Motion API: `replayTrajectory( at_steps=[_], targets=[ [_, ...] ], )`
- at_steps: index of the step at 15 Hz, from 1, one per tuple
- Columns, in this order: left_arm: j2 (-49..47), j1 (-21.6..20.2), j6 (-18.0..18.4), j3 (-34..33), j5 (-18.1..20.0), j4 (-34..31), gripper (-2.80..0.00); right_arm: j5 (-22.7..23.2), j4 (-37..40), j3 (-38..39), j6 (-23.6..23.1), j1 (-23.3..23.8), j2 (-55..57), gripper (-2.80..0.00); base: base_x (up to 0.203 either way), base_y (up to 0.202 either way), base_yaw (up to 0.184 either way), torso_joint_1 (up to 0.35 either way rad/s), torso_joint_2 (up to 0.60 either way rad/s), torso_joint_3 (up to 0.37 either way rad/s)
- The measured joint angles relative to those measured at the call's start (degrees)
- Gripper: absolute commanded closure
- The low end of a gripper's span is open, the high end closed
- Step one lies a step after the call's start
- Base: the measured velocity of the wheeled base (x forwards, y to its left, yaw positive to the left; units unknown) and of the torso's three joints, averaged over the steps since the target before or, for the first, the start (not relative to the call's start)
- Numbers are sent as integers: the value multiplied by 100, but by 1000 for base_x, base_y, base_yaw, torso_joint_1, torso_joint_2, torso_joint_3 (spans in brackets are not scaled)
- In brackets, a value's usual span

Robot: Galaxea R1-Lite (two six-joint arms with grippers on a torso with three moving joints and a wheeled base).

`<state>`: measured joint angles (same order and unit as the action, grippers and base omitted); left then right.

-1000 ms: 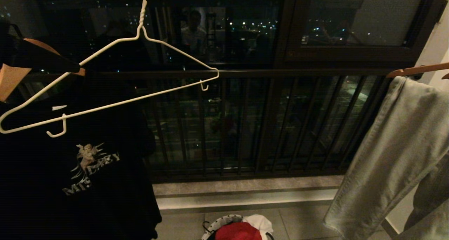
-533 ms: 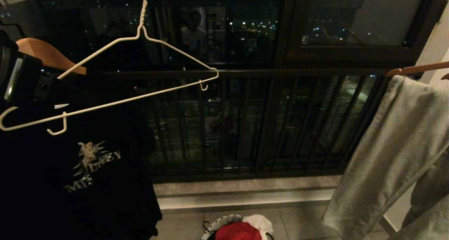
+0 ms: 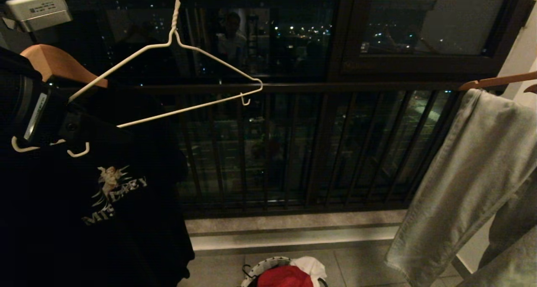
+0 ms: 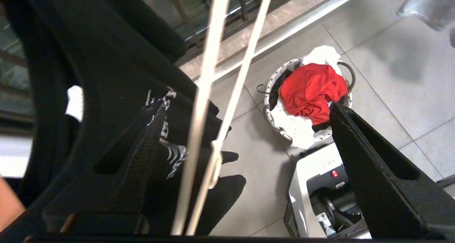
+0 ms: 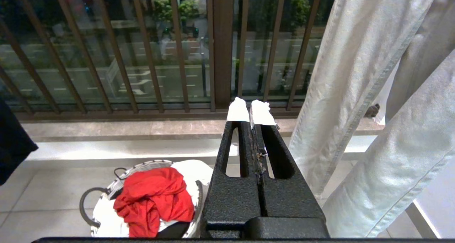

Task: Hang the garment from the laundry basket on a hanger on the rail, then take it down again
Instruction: Pick up the clothes rack on the clothesline

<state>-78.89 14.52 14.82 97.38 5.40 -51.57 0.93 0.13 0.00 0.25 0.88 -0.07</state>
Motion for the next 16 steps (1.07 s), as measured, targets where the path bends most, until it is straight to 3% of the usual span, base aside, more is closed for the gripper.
replayTrajectory(
  at_steps=[11,16],
  targets=[
    [-39,315,521,-30,-41,-44,-280,0,2,0,1,0,0,0,0,0,0,0,0,0],
    [-39,458,527,-41,-77,-98,-280,0,0,0,2,0,0,0,0,0,0,0,0,0]
  ],
)
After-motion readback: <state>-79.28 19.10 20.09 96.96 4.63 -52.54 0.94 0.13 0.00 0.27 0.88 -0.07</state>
